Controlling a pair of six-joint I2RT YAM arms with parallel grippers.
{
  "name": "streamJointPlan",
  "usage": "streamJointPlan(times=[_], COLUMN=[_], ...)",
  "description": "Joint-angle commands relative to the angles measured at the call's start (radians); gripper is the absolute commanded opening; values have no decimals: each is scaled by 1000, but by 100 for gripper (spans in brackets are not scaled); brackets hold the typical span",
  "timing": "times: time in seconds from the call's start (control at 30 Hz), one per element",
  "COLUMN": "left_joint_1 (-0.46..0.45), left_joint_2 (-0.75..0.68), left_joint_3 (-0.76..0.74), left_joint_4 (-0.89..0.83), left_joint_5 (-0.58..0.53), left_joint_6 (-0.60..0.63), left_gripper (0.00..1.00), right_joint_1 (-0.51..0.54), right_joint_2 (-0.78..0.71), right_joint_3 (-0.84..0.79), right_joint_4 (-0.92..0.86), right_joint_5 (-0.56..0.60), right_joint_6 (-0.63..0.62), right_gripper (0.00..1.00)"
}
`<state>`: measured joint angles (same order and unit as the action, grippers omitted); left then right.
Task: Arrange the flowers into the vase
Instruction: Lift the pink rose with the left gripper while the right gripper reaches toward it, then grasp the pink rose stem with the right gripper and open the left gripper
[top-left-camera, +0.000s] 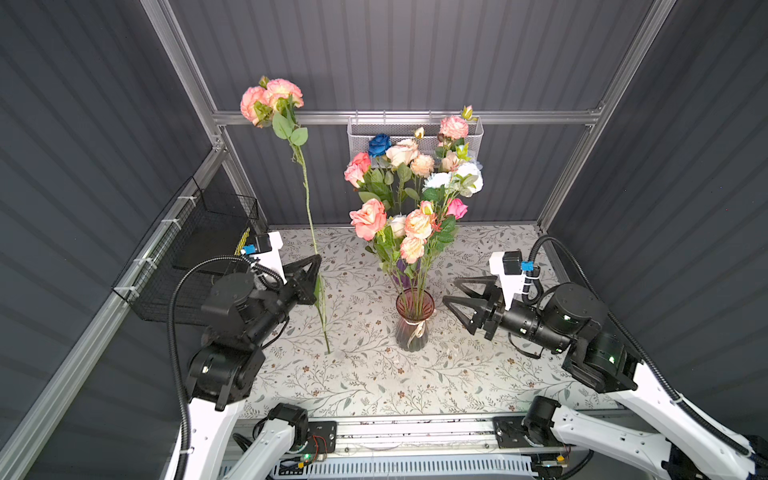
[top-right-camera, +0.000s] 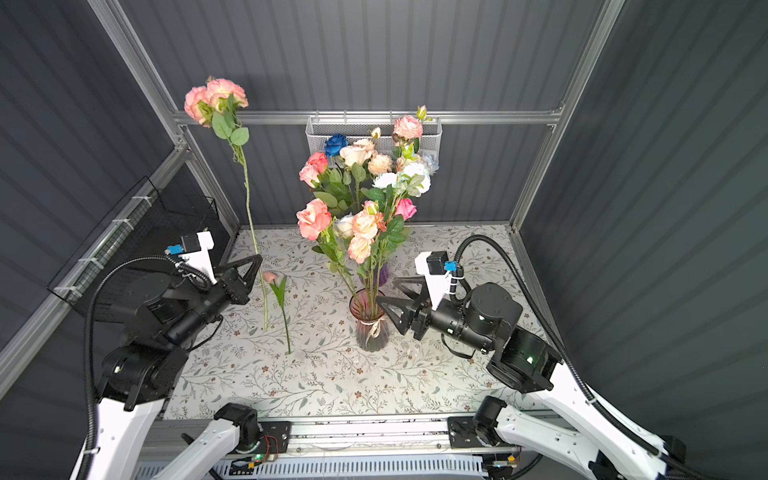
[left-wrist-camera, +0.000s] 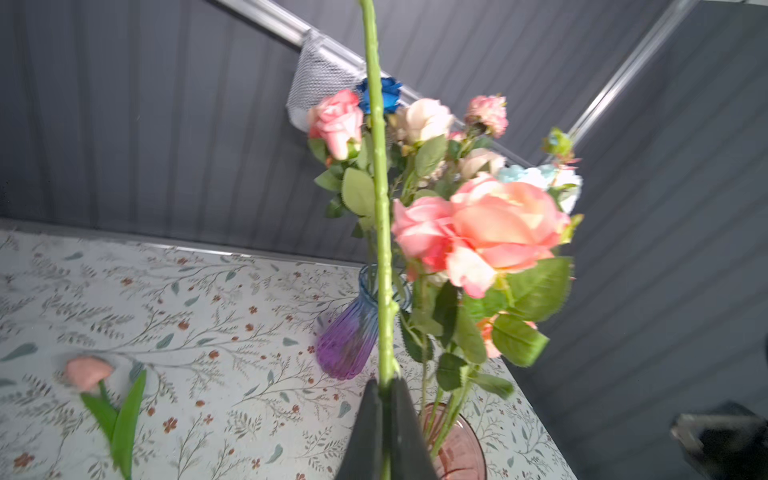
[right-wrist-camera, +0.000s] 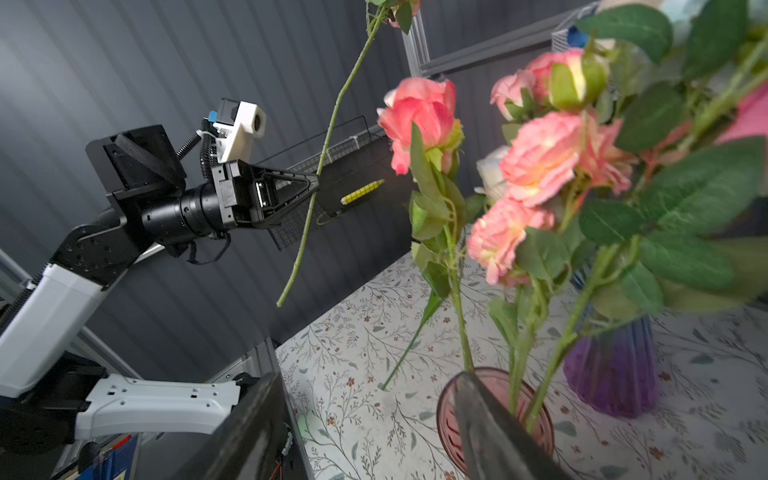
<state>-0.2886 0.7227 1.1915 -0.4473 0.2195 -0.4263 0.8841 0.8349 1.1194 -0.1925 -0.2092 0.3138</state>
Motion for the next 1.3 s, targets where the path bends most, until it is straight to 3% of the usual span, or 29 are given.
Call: streamJointPlan(times=[0.0, 0.23, 0.5, 0.73, 0.83, 0.93, 1.1, 1.2, 1.27], left_joint_1=[-5, -6, -4, -4, -4, -4, -4, -4, -4], left_joint_2=[-40, -113, -119, -115, -106, -110, -108, -99, -95], left_joint_3=[7, -42, -56, -69, -69, -76, -79, -85, -93], left_joint_4=[83, 183, 222, 220, 184, 160, 136, 132, 147], left_joint_5=[191, 403, 556, 661, 665, 626, 557, 518, 514], left_joint_6=[73, 102, 78, 88, 106, 113, 111, 89, 75], left_gripper=[0, 0, 0, 0, 0, 0, 1, 51, 55], right_joint_1=[2, 36, 58, 57, 58, 58, 58, 56, 56], right_joint_2=[82, 385, 679, 817, 840, 820, 709, 633, 580], right_joint_3=[134, 530, 924, 1136, 1168, 1141, 963, 854, 782], right_joint_4=[31, -102, -191, -229, -234, -222, -137, -112, -103], right_joint_5=[-157, -345, -418, -452, -453, -437, -367, -321, -299], right_joint_6=[-18, -55, -33, 0, 11, 10, 7, 3, -5], right_gripper=[70, 74, 75, 74, 61, 35, 7, 0, 0])
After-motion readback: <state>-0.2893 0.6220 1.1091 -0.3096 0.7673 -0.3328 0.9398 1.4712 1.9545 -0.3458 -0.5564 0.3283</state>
